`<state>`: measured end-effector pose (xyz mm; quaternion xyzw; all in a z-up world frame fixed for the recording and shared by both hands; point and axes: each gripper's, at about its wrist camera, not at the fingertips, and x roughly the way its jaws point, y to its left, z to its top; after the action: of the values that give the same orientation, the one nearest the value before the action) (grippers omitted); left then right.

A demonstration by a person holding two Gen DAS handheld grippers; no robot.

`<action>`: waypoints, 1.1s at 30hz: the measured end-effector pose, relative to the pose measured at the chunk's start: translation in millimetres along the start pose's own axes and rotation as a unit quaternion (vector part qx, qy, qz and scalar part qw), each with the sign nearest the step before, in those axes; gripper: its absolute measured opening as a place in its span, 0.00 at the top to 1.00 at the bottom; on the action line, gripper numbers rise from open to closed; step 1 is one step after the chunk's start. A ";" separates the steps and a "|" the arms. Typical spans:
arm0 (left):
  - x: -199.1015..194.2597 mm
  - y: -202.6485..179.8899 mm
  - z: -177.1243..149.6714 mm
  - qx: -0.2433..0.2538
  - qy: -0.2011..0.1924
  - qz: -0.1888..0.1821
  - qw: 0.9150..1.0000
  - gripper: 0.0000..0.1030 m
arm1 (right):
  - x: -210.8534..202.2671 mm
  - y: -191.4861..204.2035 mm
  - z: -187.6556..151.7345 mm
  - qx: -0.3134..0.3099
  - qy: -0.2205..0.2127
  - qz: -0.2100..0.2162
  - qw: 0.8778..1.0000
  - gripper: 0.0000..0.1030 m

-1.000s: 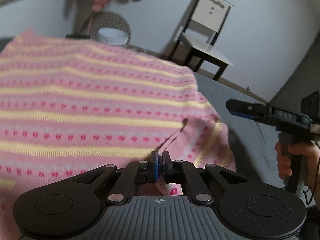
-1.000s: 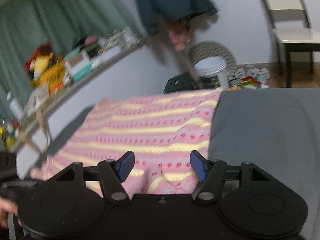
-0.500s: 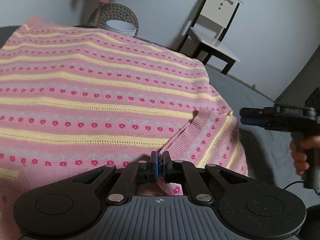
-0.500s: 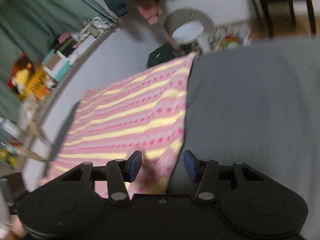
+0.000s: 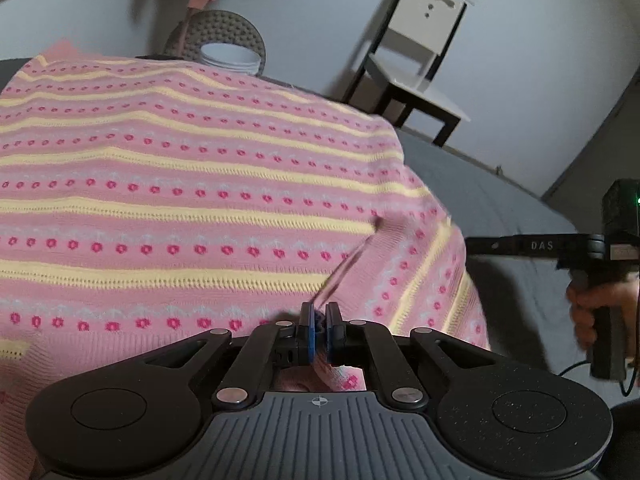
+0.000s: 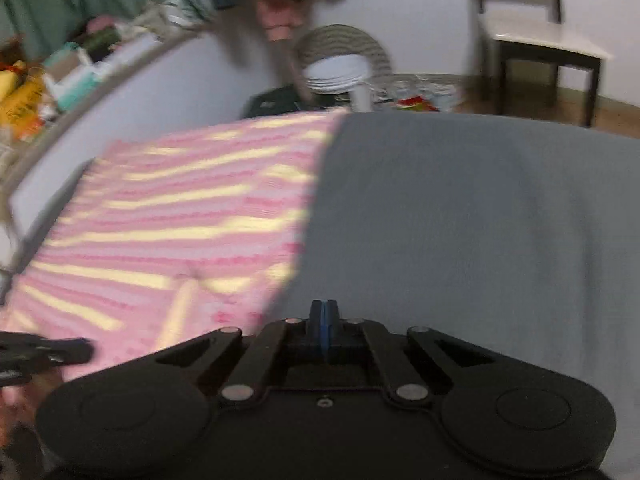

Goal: Fold clothes

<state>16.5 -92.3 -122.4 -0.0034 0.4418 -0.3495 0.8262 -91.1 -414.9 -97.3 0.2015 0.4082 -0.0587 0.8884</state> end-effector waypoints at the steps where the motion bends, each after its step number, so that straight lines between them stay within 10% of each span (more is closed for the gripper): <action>1: 1.2 -1.1 -0.5 0.006 0.001 0.005 1.000 0.96 | -0.1 -8.9 0.0 0.032 0.001 0.022 0.999 0.99; 3: 0.7 1.0 0.5 0.001 -0.003 0.008 1.000 0.96 | -7.2 -13.6 1.5 0.064 -0.005 0.048 0.997 0.94; 7: -2.9 7.9 4.2 -0.011 -0.005 0.030 0.999 0.96 | -12.1 6.6 -1.4 0.022 -0.015 0.065 0.998 0.50; 13: -20.3 4.0 4.1 -0.021 -0.040 0.043 0.998 0.96 | 8.3 33.2 -2.0 -0.008 -0.031 0.043 0.999 0.46; 17: -26.9 -22.5 1.1 0.032 -0.062 -0.019 0.997 0.95 | 20.3 30.2 6.8 0.021 -0.052 0.021 0.998 0.40; 19: -21.5 -45.3 -6.8 0.085 -0.049 -0.075 0.992 0.95 | 25.9 25.2 8.1 0.034 -0.054 0.024 0.998 0.57; 22: -12.1 -89.6 -28.2 0.209 0.002 -0.157 0.965 0.95 | 28.7 20.3 8.6 0.027 -0.052 0.024 0.998 0.93; 25: -7.9 -132.6 -63.0 0.358 0.037 -0.162 0.919 0.95 | 27.9 4.7 9.4 0.068 -0.040 0.045 0.996 0.94; 28: -8.7 -149.8 -88.5 0.434 0.021 -0.126 0.892 0.95 | 23.4 6.1 9.9 0.049 -0.038 0.013 0.998 0.95; 31: -16.2 -152.4 -91.5 0.456 0.021 -0.123 0.881 0.95 | 22.8 11.1 8.4 0.032 -0.036 0.002 0.999 0.95; 33: -22.3 -150.7 -87.4 0.433 0.035 -0.133 0.891 0.95 | 23.7 12.9 8.5 0.028 -0.036 0.001 0.999 0.94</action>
<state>-142.2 -166.7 -112.1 0.3081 0.2704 -0.6129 0.6755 -66.1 -405.2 -106.1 0.2242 0.3736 -0.0760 0.8969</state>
